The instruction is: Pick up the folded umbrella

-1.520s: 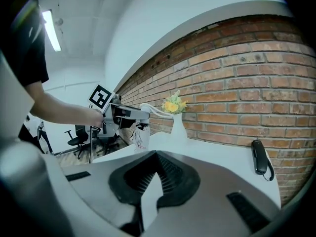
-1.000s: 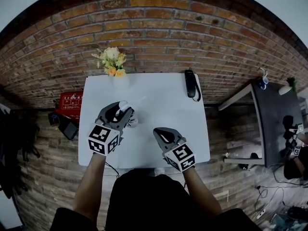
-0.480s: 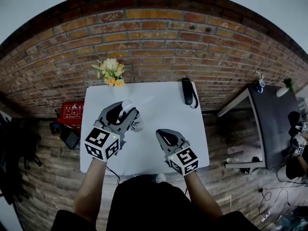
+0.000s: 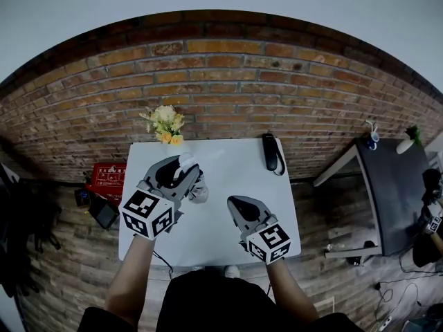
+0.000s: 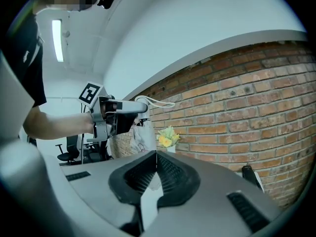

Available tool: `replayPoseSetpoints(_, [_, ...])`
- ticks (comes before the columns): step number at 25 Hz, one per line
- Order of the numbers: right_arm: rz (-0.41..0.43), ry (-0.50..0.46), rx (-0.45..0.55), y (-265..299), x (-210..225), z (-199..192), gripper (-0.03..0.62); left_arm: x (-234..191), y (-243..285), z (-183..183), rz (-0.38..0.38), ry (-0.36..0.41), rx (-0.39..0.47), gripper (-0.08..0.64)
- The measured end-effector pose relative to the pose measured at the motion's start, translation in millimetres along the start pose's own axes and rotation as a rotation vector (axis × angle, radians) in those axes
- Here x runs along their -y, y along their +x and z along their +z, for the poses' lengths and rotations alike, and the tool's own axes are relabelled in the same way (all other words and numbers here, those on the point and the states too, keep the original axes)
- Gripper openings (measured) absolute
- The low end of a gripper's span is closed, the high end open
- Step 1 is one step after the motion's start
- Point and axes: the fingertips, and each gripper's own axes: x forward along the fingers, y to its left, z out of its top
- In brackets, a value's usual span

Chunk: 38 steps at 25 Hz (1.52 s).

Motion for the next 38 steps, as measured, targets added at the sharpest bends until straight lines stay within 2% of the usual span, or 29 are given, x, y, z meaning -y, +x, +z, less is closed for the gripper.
replayPoseSetpoints(8, [0.006,-0.019,0.051,0,-2,27,0.021,-8,1,36,0.003,0.04,0.045,0.158])
replayPoseSetpoints(16, [0.0,-0.021,0.114,-2,3,61,0.02,-18,6,58,-0.011,0.027,0.074,0.158])
replayPoseSetpoints(25, [0.007,-0.009,0.148,-8,2,75,0.02,-22,7,66,-0.026,0.01,0.085,0.158])
replayPoseSetpoints(38, [0.007,-0.014,0.123,-6,2,69,0.02,-21,8,63,-0.045,-0.016,0.087,0.158])
